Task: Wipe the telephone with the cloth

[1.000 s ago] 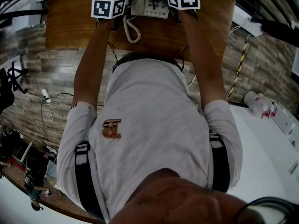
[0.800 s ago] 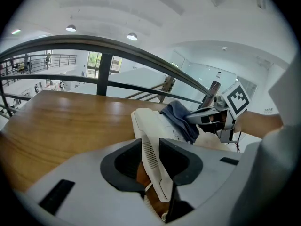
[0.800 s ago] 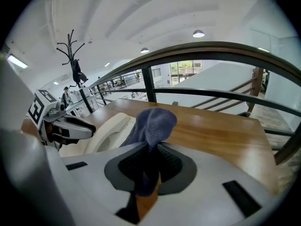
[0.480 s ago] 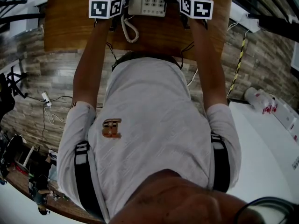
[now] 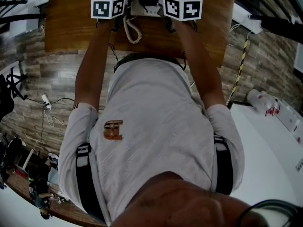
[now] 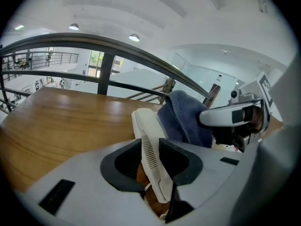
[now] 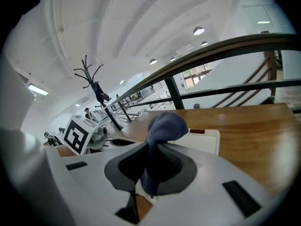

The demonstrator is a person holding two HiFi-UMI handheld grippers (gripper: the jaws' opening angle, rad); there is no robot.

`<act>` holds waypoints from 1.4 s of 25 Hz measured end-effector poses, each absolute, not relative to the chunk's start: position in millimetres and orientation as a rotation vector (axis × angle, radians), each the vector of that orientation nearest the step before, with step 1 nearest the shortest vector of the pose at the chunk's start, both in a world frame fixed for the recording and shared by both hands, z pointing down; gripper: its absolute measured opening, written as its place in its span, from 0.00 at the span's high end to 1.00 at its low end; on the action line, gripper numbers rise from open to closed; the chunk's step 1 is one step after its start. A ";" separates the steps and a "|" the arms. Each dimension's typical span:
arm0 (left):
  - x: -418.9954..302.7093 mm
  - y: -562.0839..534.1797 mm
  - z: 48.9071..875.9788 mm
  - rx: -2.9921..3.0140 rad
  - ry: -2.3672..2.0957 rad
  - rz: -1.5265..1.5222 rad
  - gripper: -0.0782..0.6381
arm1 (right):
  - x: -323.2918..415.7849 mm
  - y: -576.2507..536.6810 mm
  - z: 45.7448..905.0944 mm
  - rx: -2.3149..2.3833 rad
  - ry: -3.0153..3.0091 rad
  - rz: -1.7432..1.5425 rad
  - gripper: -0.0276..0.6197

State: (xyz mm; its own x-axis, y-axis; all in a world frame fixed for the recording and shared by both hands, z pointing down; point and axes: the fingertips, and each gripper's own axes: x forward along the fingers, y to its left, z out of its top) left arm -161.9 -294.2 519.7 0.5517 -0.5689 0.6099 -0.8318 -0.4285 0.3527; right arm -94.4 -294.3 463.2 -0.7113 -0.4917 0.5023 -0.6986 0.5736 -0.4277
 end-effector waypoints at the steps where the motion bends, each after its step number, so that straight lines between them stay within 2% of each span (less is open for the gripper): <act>1: -162.0 -294.3 519.4 2.153 -1.121 0.536 0.73 | -99.4 -293.5 467.6 0.959 -2.470 0.898 0.86; 8: -170.8 -295.9 517.7 2.150 -1.141 0.537 0.73 | -102.7 -297.9 506.0 0.980 -2.352 0.880 0.86; 26: -158.5 -294.6 518.9 2.144 -1.142 0.538 0.73 | 12.2 -297.2 521.4 1.220 -2.187 0.805 0.86; 35: -161.9 -294.8 520.1 2.144 -1.137 0.526 0.73 | -42.6 -255.7 478.8 1.100 -2.400 0.864 0.86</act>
